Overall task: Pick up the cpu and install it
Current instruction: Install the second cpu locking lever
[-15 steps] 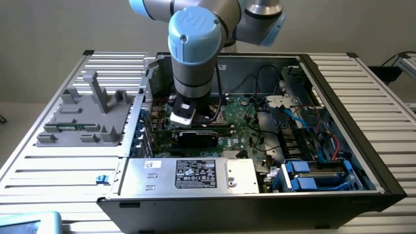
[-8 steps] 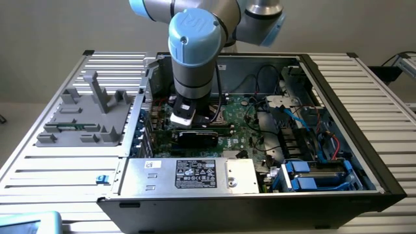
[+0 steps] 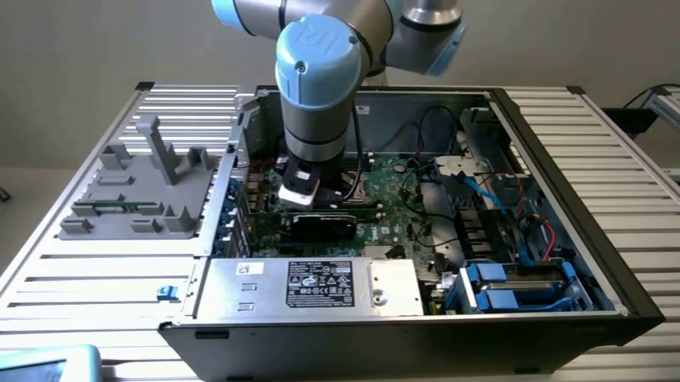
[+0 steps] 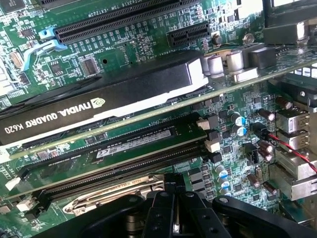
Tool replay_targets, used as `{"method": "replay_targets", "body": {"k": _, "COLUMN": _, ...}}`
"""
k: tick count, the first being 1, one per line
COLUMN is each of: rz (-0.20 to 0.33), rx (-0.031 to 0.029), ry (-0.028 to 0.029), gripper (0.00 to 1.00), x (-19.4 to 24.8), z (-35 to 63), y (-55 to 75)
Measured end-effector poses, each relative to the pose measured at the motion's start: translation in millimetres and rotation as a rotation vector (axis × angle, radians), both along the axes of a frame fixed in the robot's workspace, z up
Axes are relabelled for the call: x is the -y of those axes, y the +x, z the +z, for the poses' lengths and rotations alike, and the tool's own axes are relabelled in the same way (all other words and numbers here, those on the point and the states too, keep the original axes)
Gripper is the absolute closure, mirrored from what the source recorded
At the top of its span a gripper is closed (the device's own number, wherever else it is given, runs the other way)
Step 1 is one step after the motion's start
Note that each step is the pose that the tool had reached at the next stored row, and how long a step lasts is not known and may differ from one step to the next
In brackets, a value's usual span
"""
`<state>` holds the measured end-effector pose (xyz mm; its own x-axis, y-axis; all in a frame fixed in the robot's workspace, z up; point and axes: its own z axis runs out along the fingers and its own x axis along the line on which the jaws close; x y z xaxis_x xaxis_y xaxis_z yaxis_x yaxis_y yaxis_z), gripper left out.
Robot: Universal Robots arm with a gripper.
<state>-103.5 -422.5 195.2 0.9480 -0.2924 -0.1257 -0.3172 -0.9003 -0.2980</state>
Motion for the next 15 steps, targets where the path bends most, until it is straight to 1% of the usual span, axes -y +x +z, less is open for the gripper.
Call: {"method": "replay_targets", "body": {"k": 15, "rz": 0.000, "rx": 0.0000, "ry": 0.0000, "gripper": 0.89, "x": -1.3, "z": -3.0, "y": -1.0}}
